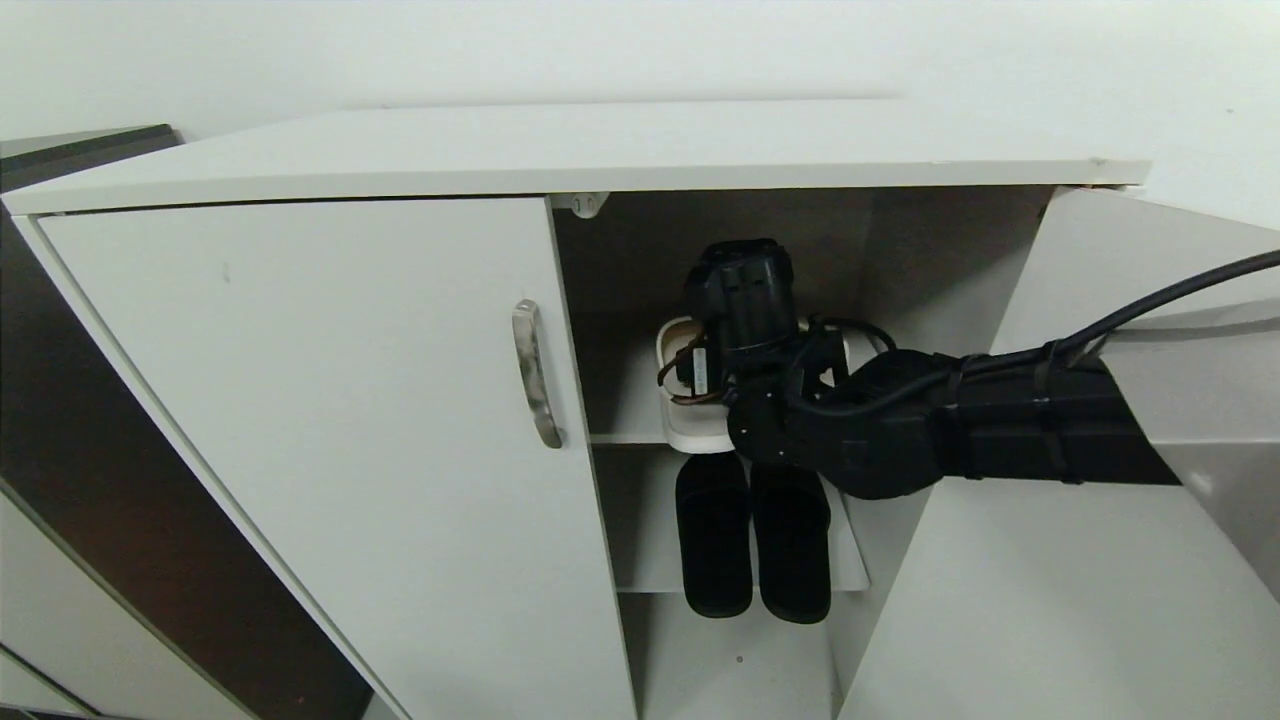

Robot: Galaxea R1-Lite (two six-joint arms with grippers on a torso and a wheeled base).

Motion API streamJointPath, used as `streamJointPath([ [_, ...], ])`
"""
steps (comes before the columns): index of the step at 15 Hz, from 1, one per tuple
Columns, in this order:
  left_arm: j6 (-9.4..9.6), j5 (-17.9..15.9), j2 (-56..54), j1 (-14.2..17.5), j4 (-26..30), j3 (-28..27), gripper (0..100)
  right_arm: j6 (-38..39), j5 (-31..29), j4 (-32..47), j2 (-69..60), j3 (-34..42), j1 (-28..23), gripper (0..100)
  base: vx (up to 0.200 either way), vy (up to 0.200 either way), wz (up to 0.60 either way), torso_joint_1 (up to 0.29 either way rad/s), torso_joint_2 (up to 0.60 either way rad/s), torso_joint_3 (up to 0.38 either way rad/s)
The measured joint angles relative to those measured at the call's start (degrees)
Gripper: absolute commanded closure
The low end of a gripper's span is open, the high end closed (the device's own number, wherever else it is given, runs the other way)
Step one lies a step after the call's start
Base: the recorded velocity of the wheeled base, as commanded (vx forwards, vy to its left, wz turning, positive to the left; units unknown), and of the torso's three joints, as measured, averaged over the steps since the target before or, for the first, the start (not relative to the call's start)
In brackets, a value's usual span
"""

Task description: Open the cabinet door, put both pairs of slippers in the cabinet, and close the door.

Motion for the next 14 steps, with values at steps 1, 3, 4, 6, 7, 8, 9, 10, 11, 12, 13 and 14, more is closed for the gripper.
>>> streamJointPath([
  [1, -0.02, 0.0, 0.0, 0.0, 0.0, 0.0, 100, 0.0, -0.3, -0.1, -1.4, 1.7, 0.9, 0, 0.000, 0.000, 0.00, 0.000, 0.00, 0.000],
  [3, -0.02, 0.0, 0.0, 0.0, 0.0, 0.0, 100, 0.4, -0.5, -0.3, -4.2, 5.7, 2.5, 0, 0.000, 0.000, 0.00, 0.000, 0.00, 0.000],
  [4, 0.00, 0.0, 0.0, 0.0, 0.0, 0.0, 100, 1.1, -0.5, -0.6, -5.8, 8.2, 3.5, 0, 0.000, 0.000, 0.00, 0.000, 0.00, 0.000],
  [6, -0.02, 0.0, 0.0, 0.0, 0.0, 0.0, 100, 2.3, -0.5, -1.6, -8.5, 12.2, 5.3, 0, 0.000, 0.000, 0.00, 0.000, 0.00, 0.000],
  [7, -0.02, 0.0, 0.0, 0.0, 0.0, 0.0, 100, 2.6, -0.5, -1.9, -9.8, 14.3, 5.9, 0, 0.000, 0.000, 0.00, 0.000, 0.00, 0.000],
  [8, 0.00, 0.0, 0.0, 0.0, 0.0, 0.0, 100, 2.9, -0.5, -2.2, -10.9, 16.1, 6.5, 100, 0.000, 0.000, 0.00, 0.000, 0.00, 0.000],
  [9, 0.00, 0.0, 0.0, 0.0, 0.0, 0.0, 100, 3.2, -0.5, -3.3, -12.0, 18.2, 7.2, 100, 0.000, 0.000, 0.00, 0.000, 0.00, 0.000],
  [10, -0.02, 0.0, 0.0, 0.0, 0.0, 0.0, 100, 3.3, -0.5, -5.0, -12.9, 20.0, 7.8, 100, 0.000, 0.000, 0.00, 0.000, 0.00, 0.000],
  [11, -0.02, 0.0, 0.0, 0.0, 0.0, 0.0, 100, 3.2, -0.5, -6.7, -13.7, 21.9, 8.2, 100, 0.000, 0.000, 0.00, 0.000, 0.00, 0.000],
  [12, -0.02, 0.0, 0.0, 0.0, 0.0, 0.0, 100, 3.1, -0.4, -8.3, -14.5, 24.1, 8.5, 100, 0.000, 0.000, 0.00, 0.000, 0.00, 0.000],
  [13, -0.02, 0.0, 0.0, 0.0, 0.0, 0.0, 100, 3.0, -0.3, -9.8, -15.4, 26.5, 8.8, 100, 0.000, 0.000, 0.00, 0.000, 0.00, 0.000],
  [14, -0.02, 0.0, 0.0, 0.0, 0.0, 0.0, 100, 2.9, -0.2, -11.3, -16.2, 28.8, 9.1, 100, 0.000, 0.000, 0.00, 0.000, 0.00, 0.000],
])
